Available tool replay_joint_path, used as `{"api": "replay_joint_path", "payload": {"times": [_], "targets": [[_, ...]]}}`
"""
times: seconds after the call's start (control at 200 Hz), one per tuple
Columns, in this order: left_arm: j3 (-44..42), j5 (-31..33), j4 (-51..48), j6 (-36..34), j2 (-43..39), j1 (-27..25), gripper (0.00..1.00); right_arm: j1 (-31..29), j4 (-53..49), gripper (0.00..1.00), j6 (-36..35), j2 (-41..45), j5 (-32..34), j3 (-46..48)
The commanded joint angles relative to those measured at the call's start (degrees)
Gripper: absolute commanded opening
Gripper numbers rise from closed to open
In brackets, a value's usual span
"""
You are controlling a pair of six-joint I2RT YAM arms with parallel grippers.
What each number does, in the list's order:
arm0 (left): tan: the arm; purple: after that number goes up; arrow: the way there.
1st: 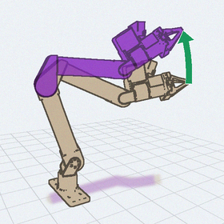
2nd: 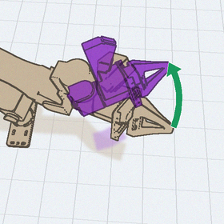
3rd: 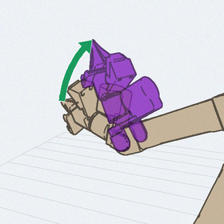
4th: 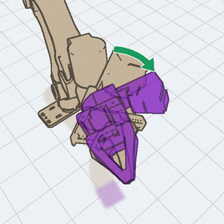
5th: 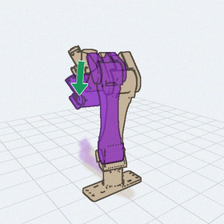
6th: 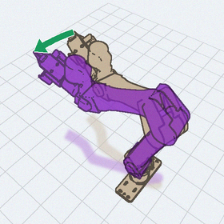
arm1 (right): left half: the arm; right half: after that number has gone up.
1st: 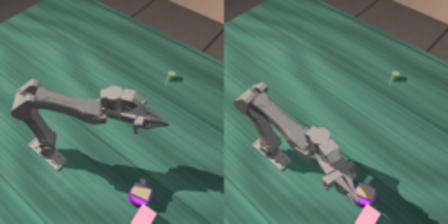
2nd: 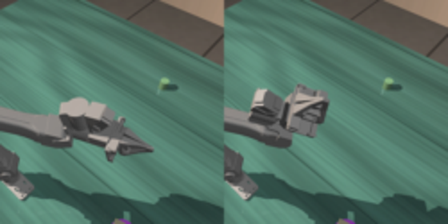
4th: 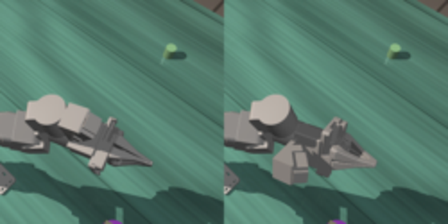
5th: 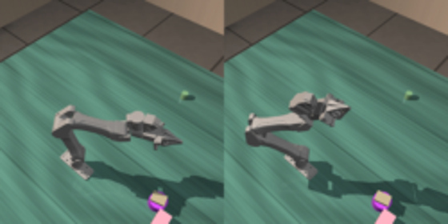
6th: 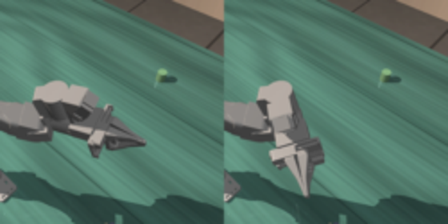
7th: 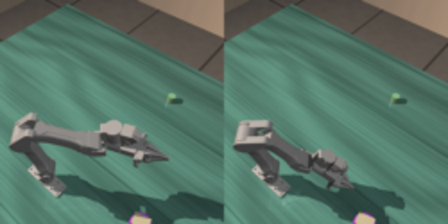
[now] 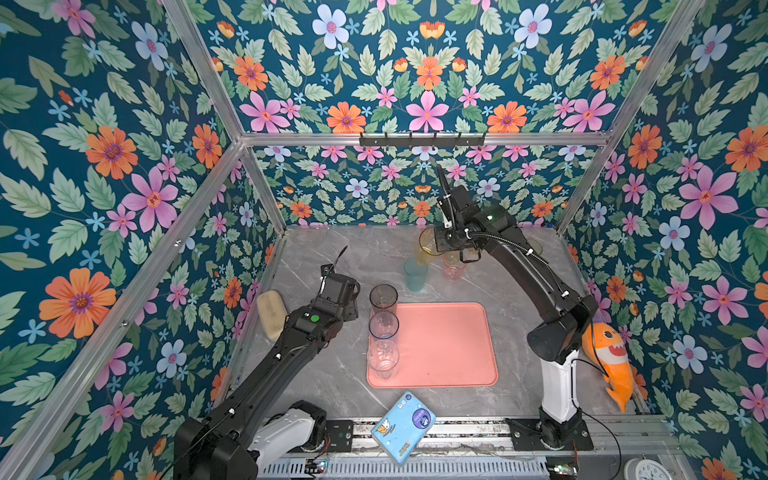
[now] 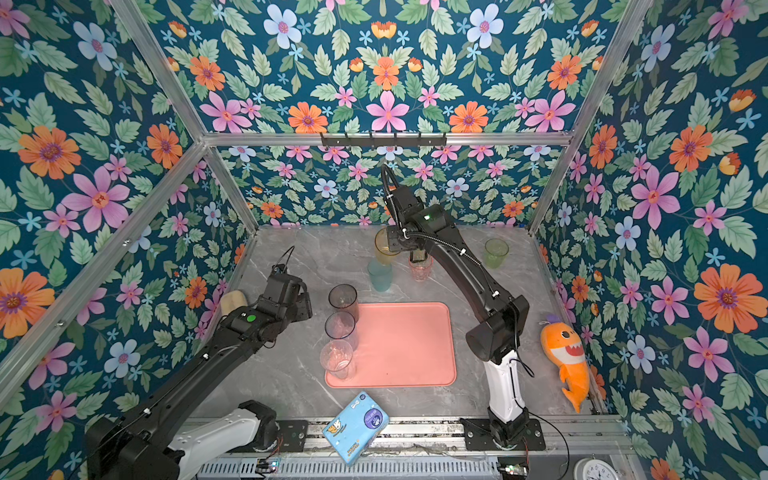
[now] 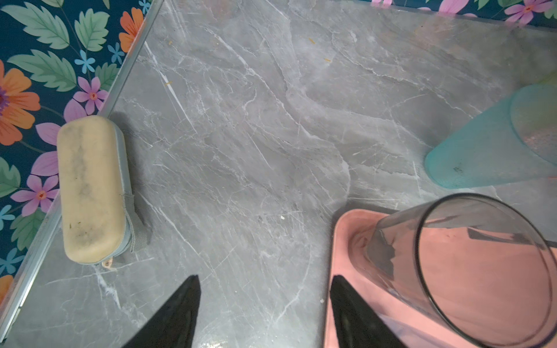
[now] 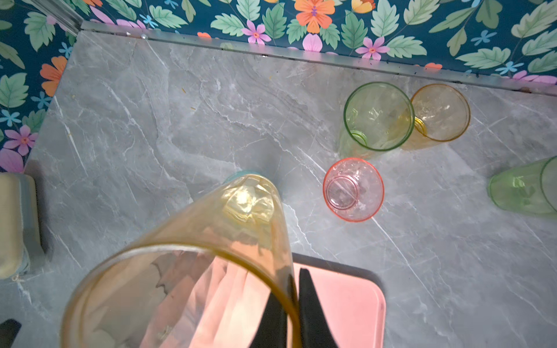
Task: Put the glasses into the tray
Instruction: 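Lift the yellow glass with the right gripper and carry it over the tray, then lower the yellow glass onto the tray and open the right gripper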
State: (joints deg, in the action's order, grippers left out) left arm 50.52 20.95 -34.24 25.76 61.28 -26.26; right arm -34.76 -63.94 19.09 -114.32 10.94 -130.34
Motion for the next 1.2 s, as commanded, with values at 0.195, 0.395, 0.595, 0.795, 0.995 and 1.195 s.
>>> {"api": "replay_joint_path", "payload": {"times": [0.195, 0.395, 0.595, 0.795, 0.995, 1.195], "targets": [[0.2, 4.0, 1.4, -2.1, 0.7, 1.3, 0.72, -0.9, 4.6, 0.0, 0.5, 9.3, -2.1, 17.9], [0.3, 3.1, 1.5, -2.2, 2.0, 1.9, 0.72, -3.0, 9.3, 0.0, 3.6, 12.2, -1.6, 26.9], [0.5, 3.4, 1.2, -2.7, 1.5, 2.4, 0.72, -6.3, 9.3, 0.0, 3.4, 10.0, -1.5, 27.4], [0.0, 3.1, 1.1, -2.5, 1.0, 2.6, 0.72, -8.1, 10.3, 0.0, 3.4, 8.4, -2.3, 28.6], [-0.1, 3.4, 1.0, -2.5, 0.8, 2.8, 0.72, -8.7, 9.4, 0.0, 4.9, 6.7, -2.1, 29.4], [-0.1, 3.1, 1.1, -2.5, 0.9, 2.9, 0.72, -8.8, 9.3, 0.0, 6.4, 6.7, -1.6, 31.2]]}}
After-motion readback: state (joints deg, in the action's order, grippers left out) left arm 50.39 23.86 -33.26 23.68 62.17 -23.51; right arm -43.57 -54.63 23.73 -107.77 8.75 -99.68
